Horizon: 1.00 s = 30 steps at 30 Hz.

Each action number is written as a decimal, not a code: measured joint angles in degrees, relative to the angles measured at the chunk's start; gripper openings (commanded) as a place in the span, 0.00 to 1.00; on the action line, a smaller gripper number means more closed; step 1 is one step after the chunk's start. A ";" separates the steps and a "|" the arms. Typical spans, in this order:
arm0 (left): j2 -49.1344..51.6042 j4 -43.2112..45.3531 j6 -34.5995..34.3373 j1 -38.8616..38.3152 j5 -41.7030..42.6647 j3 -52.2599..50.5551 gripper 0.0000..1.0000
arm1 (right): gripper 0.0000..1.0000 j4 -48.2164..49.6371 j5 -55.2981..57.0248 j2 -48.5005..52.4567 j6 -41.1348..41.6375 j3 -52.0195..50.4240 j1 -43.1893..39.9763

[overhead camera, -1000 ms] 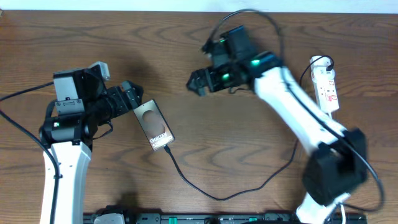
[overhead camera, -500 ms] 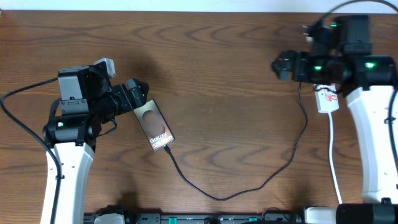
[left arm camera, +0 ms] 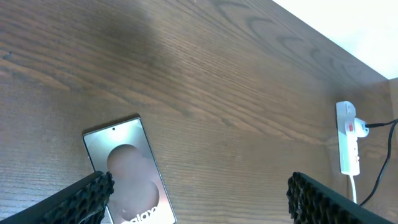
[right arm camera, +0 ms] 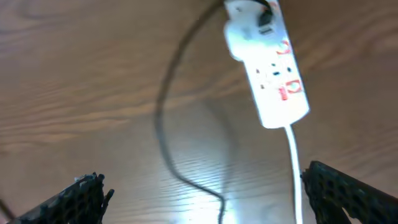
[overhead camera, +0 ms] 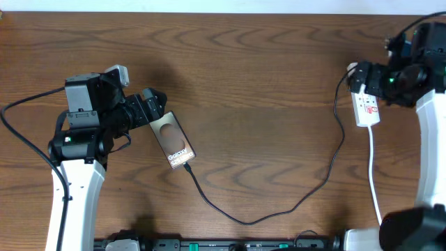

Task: Plug charger to phone and switch on socket
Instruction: 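Press the power strip's orange switch beside the charger with the right gripper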

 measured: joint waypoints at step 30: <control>0.00 -0.09 -0.02 0.00 -0.15 0.00 0.91 | 0.99 14.67 -7.41 24.87 -17.59 -0.09 -11.08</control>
